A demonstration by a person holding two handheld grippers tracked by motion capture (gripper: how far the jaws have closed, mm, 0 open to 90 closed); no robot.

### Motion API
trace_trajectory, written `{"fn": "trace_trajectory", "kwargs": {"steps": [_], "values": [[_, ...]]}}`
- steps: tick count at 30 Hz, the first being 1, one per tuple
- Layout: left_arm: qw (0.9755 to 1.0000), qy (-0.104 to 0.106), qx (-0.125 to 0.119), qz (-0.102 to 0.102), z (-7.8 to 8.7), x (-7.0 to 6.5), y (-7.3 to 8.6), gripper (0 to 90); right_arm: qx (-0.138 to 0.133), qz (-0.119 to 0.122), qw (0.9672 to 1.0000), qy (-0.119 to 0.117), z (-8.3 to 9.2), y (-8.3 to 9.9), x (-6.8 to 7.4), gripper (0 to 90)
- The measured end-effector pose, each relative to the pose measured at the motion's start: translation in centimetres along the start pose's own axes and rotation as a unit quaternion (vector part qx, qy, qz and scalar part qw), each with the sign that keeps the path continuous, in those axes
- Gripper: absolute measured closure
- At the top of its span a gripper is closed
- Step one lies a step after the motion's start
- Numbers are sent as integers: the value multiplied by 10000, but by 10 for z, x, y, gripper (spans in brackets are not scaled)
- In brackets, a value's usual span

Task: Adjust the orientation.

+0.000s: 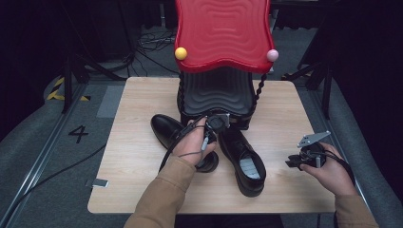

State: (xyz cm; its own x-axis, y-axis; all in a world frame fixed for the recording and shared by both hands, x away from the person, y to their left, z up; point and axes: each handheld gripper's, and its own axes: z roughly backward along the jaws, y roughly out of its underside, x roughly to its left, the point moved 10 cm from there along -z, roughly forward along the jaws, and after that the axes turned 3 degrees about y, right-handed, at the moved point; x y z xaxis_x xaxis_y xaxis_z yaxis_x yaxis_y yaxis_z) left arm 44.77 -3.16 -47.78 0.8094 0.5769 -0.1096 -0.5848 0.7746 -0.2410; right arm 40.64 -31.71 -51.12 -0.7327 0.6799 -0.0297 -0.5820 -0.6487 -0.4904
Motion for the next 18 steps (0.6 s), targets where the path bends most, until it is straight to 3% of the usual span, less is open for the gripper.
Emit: {"fn": "trace_trajectory", "kwargs": {"steps": [2,4,5,9,14,18], "values": [[9998,-23,-192,36,3,1,-6,861,-2,-7,10000,14,0,1,-1,707],[9994,137,-332,9,9,-4,-11,833,-22,-16,10000,28,0,1,-2,701],[9992,88,-382,1,12,-6,-13,806,-25,-22,10000,38,0,1,-2,698],[9989,147,-431,-54,21,-14,-13,733,-22,-26,10000,63,0,2,-3,689],[9978,287,-558,-216,41,-32,-2,641,-41,-12,10000,79,1,2,-3,676],[9980,365,-483,-185,51,-41,12,603,-20,-18,10000,72,0,2,-2,665]]}}
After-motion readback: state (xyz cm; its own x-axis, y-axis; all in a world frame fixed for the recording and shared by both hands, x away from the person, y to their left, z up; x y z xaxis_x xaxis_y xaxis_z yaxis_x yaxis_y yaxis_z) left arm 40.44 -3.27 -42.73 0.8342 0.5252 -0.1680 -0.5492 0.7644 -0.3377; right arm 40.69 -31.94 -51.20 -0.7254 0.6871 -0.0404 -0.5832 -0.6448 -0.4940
